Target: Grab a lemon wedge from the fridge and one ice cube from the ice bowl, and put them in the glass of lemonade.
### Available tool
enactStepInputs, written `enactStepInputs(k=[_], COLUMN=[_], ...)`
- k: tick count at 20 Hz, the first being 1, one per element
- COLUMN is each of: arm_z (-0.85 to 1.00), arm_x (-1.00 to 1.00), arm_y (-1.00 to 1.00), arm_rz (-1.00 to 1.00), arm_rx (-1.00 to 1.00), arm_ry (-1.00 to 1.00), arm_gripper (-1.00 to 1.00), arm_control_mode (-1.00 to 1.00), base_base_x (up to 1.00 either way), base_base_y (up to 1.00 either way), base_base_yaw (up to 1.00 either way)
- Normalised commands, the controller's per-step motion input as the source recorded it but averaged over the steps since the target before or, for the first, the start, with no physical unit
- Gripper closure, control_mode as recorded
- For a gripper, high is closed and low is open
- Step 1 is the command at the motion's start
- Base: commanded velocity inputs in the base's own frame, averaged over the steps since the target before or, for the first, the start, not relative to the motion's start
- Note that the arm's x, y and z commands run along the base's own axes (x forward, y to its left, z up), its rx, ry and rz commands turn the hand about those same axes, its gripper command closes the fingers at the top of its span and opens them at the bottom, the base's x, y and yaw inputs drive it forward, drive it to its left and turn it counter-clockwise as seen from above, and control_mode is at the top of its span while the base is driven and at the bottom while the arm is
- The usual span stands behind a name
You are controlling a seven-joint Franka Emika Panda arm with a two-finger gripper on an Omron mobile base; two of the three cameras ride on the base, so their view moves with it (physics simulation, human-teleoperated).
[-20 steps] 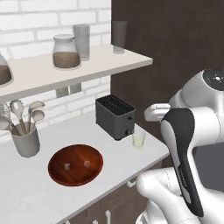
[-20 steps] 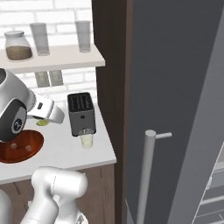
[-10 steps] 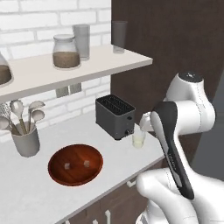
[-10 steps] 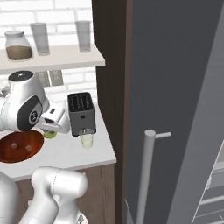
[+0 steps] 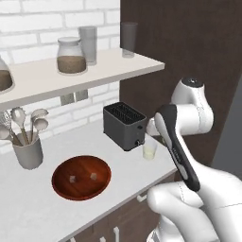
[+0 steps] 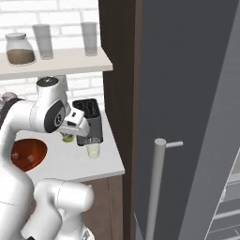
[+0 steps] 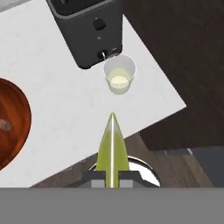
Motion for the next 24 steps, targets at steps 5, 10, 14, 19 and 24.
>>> enactStepInputs(k=[5,10,14,19,24], arm_z=[-0.29,-0.42,-0.33,-0.07,0.00], arm_x=[0.80,0.27,0.12,0.17,0.35], arm_y=[-0.01,0.00,-0.05,-0.10,-0.06], arm_rz=[0.03,0.04,0.02,0.00,0.00], arm_rx=[0.00,0.00,0.00,0.00,0.00], arm_ry=[-0.02,-0.16,-0.10,-0.01,0.01], arm_gripper=[1.00,1.00,1.00,1.00,1.00], arm_control_mode=[-1.00,-1.00,-1.00,-1.00,-1.00], base_base_x=[0.00,0.00,0.00,0.00,0.00], base_base_y=[0.00,0.00,0.00,0.00,0.00], base_base_yaw=[0.00,0.00,0.00,0.00,0.00])
